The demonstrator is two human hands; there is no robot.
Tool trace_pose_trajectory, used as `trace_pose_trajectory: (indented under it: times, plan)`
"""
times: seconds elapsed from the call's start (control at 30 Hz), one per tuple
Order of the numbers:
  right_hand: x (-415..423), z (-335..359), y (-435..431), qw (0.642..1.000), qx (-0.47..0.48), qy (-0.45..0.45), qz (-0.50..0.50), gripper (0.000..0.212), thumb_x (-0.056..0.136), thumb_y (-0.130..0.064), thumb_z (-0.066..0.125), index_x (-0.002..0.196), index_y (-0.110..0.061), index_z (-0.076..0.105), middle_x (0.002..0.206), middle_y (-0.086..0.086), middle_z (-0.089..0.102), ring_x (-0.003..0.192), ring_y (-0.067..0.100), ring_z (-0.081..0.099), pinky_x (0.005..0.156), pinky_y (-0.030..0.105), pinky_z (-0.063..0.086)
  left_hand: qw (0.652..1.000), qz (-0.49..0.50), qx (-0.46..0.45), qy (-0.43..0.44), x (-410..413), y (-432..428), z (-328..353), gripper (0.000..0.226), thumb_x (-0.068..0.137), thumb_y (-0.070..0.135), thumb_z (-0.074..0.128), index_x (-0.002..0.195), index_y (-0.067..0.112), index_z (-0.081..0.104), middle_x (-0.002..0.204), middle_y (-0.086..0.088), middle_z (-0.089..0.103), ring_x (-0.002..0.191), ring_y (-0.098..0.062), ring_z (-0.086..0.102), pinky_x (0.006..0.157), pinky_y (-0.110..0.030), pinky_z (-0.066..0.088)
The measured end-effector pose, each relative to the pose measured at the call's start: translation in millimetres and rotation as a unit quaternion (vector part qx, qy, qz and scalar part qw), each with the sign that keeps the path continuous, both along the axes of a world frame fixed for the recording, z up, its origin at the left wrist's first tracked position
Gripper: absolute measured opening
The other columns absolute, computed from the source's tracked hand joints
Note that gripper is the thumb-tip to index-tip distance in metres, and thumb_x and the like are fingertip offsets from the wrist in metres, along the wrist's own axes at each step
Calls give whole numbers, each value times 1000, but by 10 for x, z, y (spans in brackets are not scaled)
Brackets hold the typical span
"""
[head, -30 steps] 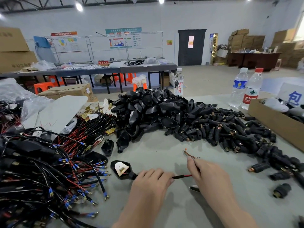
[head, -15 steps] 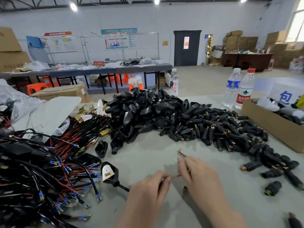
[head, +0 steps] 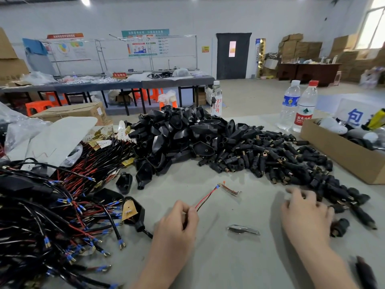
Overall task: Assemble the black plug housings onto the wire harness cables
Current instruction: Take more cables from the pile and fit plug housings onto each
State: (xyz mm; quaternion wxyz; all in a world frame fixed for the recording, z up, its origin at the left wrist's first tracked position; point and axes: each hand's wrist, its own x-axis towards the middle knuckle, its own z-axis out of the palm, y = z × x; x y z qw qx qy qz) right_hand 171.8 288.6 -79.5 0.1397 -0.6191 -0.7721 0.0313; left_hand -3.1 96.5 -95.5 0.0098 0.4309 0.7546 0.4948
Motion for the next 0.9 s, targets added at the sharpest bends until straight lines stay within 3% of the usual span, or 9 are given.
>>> trace_pose_trajectory:
  times: [0.1,0.17,0.3,0.43,0.53,0.6,0.67,0.73,0.9]
  plan:
    - [-66,-31,-58,984,25,141,106,31,98,-12,45,127,-18,57,124,9,56,110,35,56,94,43,45,1000,1,0,4,-2,-1,-12,25,98,37,44,77,24,43,54,-3,56,50,-17,48,63,-44,45]
    - [-196,-31,-126,942,21,279,183,31,97,-5,48,115,-25,63,112,-2,57,102,22,59,80,34,44,1000,-6,11,3,-9,13,-27,23,99,37,44,79,25,44,52,-4,50,49,-20,44,57,-43,41]
    - [-493,31,-315,817,-145,508,230,44,94,-2,56,104,-44,64,115,-17,60,89,3,67,70,11,45,999,-10,19,41,-12,23,-29,20,96,46,44,82,32,43,48,7,36,46,-12,32,50,-24,23]
    - [-590,-17,-330,692,-311,630,165,39,94,1,57,117,-30,66,108,-2,71,90,17,72,80,29,55,999,-17,40,15,-21,-8,-18,25,92,51,50,78,31,45,48,10,35,45,-8,31,48,-19,25]
    - [-571,17,-295,573,-373,718,128,28,98,3,52,120,-12,63,91,10,77,97,27,73,76,26,60,999,-16,50,12,-18,-14,-10,31,86,59,51,76,31,45,47,10,33,44,-7,30,48,-18,26]
    - [-557,46,-306,522,-399,743,122,26,98,2,51,120,-7,61,87,13,76,101,30,72,79,26,60,998,-20,51,11,-7,-10,7,34,82,63,50,76,30,45,48,10,33,44,-8,29,47,-19,25]
    - [-550,47,-315,506,-410,750,117,27,98,3,51,122,-6,60,87,14,75,104,32,70,83,31,59,998,-21,56,6,-3,-11,11,35,81,64,50,74,30,45,48,9,33,45,-7,29,47,-20,25]
    - [-533,49,-308,511,-408,747,119,32,98,6,49,123,-10,61,99,13,74,103,33,69,75,34,63,998,-20,65,-8,2,-18,16,36,80,63,52,74,29,45,49,9,34,45,-7,29,47,-19,25]
    - [-503,36,-287,592,-375,681,213,44,99,7,44,124,-25,61,114,-1,74,98,13,71,75,29,50,993,3,109,-51,19,-17,71,37,81,59,60,70,26,47,48,10,34,45,-6,29,46,-14,24]
